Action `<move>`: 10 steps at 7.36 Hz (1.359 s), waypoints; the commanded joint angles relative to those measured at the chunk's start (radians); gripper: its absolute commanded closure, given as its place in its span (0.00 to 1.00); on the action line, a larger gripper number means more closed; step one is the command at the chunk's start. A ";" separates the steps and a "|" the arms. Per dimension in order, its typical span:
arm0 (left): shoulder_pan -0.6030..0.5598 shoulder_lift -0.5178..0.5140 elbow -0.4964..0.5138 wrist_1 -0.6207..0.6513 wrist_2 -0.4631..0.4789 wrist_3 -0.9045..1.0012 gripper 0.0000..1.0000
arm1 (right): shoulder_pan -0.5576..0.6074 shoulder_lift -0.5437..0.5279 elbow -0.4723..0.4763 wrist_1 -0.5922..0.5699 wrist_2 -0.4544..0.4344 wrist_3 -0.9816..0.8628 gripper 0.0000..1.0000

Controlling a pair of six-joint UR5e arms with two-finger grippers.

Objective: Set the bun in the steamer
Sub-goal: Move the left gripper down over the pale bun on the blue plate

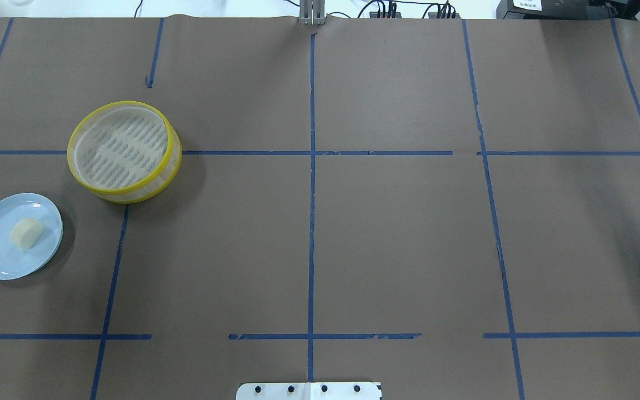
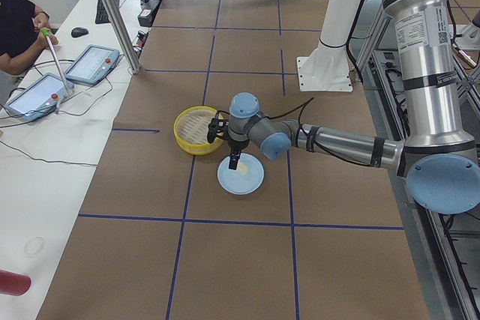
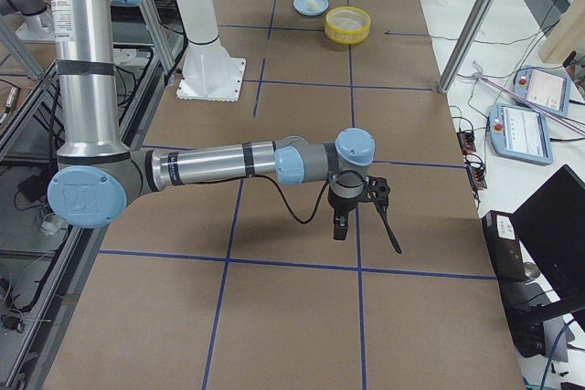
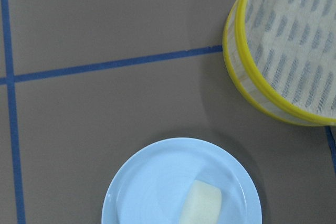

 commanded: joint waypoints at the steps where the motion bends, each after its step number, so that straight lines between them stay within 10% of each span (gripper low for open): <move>1: 0.190 0.008 0.053 -0.133 0.130 -0.220 0.00 | 0.000 0.000 0.000 0.000 0.000 0.000 0.00; 10: 0.205 -0.052 0.136 -0.087 0.123 -0.094 0.00 | -0.001 0.000 0.002 0.000 0.000 0.000 0.00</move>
